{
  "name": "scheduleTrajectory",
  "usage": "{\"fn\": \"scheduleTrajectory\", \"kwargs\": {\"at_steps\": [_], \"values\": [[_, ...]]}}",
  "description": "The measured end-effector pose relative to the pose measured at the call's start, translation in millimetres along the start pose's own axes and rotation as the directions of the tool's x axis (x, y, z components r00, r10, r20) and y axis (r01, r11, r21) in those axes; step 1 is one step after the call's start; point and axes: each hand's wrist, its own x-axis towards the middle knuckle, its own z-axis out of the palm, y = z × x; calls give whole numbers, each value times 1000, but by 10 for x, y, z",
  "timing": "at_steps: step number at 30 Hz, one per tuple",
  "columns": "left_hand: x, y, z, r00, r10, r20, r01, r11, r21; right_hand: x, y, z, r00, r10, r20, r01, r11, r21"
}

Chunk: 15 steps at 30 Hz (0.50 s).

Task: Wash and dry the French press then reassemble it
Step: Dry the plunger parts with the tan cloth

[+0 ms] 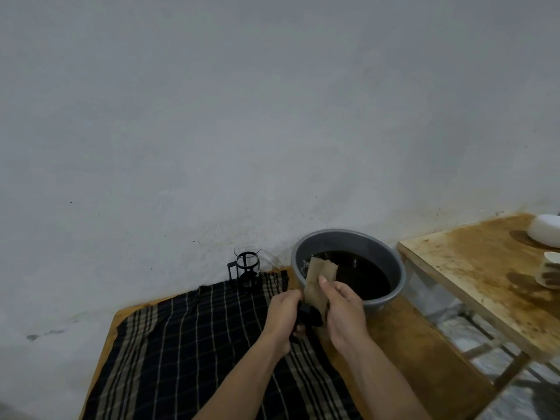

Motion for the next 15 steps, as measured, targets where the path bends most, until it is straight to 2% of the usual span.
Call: {"fn": "scheduleTrajectory", "kwargs": {"at_steps": [4,6,9,12,15], "values": [[-26,-80,126,983,169,-65,-158,976,150,71,73,1,998,37,-43,-47,962,-269],[-19,-130,157,972,211,-104,-186,960,209,44,94,-38,997,65,-42,-76,926,-369],[-14,-213,161,954,264,-140,-218,935,279,50,85,-82,999,54,4,-46,879,-475],[16,-280,131,927,361,-104,-287,860,421,60,66,-59,987,157,26,-137,921,-363],[29,-297,130,880,473,-43,-350,707,614,82,71,-45,981,192,7,-189,970,-151]]}}
